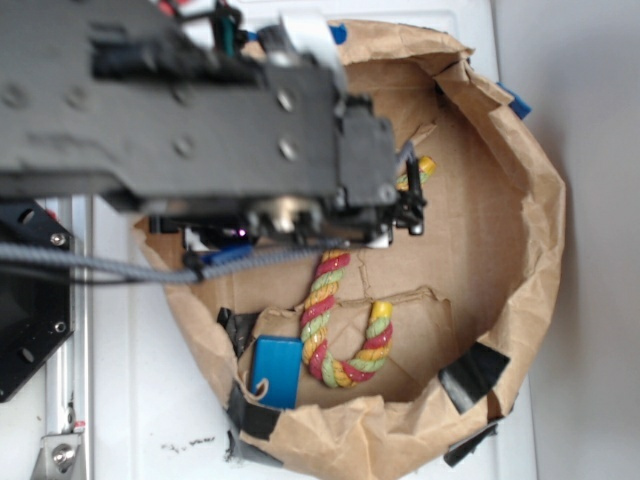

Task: Grab the blue ball.

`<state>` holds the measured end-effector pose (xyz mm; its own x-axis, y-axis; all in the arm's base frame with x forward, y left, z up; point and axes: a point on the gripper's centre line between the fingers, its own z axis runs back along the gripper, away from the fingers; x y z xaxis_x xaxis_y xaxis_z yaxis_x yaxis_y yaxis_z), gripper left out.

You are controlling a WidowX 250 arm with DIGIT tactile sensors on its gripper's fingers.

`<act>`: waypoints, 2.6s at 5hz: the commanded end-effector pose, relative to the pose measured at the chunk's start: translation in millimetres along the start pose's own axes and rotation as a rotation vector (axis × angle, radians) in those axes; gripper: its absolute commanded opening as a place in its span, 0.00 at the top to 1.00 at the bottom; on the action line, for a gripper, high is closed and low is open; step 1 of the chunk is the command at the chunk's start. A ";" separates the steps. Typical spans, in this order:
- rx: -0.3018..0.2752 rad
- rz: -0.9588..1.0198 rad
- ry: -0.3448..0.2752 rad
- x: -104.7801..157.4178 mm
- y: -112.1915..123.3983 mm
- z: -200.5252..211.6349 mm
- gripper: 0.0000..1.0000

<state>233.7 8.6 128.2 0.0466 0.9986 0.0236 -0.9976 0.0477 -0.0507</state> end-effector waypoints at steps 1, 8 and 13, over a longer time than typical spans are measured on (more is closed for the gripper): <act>-0.046 0.049 -0.038 13.1 -20.8 -1.9 0.00; -0.024 0.096 -0.214 82.4 -57.8 -51.5 0.00; 0.024 -0.052 -0.206 64.4 -27.5 -49.1 0.00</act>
<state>256.3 66.3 64.1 0.1109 0.9710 0.2119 -0.9937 0.1054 0.0372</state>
